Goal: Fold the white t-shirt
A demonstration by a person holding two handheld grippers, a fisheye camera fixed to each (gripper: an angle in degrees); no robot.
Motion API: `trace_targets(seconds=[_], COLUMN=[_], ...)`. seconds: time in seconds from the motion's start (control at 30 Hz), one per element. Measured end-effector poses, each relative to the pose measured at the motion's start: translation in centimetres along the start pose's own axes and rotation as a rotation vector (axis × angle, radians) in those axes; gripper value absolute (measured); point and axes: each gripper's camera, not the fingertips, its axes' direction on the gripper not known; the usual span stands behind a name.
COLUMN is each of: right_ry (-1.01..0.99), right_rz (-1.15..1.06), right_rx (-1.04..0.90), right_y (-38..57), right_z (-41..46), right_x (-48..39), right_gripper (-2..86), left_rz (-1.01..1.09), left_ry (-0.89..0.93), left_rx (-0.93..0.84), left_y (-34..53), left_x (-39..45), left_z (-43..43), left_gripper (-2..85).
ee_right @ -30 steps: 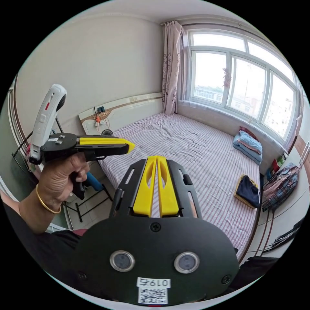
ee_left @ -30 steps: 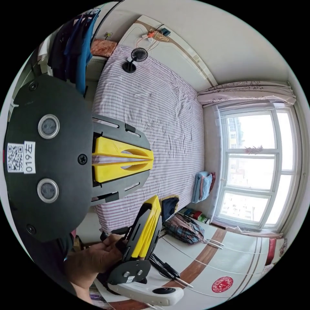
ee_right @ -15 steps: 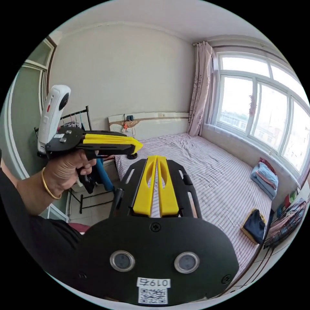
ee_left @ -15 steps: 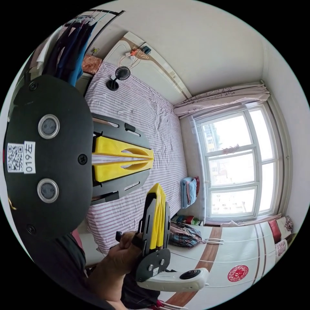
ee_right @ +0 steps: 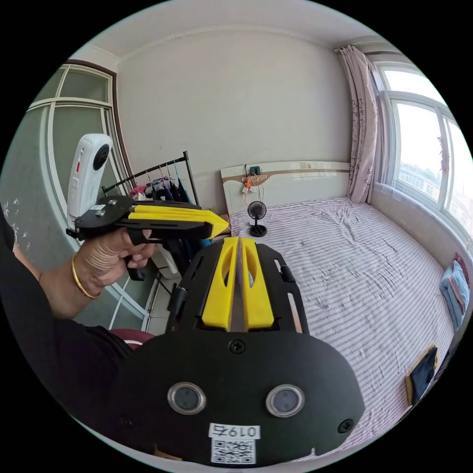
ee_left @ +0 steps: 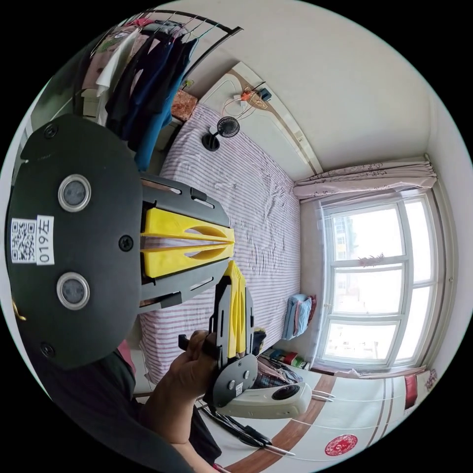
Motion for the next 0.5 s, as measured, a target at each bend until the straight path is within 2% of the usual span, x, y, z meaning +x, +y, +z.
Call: trace_targets(seconds=[0.2, 0.33, 0.5], right_ry=[-0.118, -0.205, -0.276], right_rz=[-0.074, -0.121, -0.137], right_rx=[0.031, 0.02, 0.015], right_y=[-4.6, -8.2, -13.2], right_z=[4.7, 10.7, 19.4], right_x=[-5.5, -12.3, -22.4], right_gripper=[3.2, 5.5, 7.3], left_rz=[-0.072, -0.11, -0.163], left_ry=[-0.067, -0.077, -0.132], left_rx=[0.122, 0.13, 0.155], left_y=[7.1, 12.8, 22.5], left_x=[-8.4, -15.0, -27.3], left_z=[-7.3, -11.8, -20.1], left_gripper=[1.1, 1.2, 1.9])
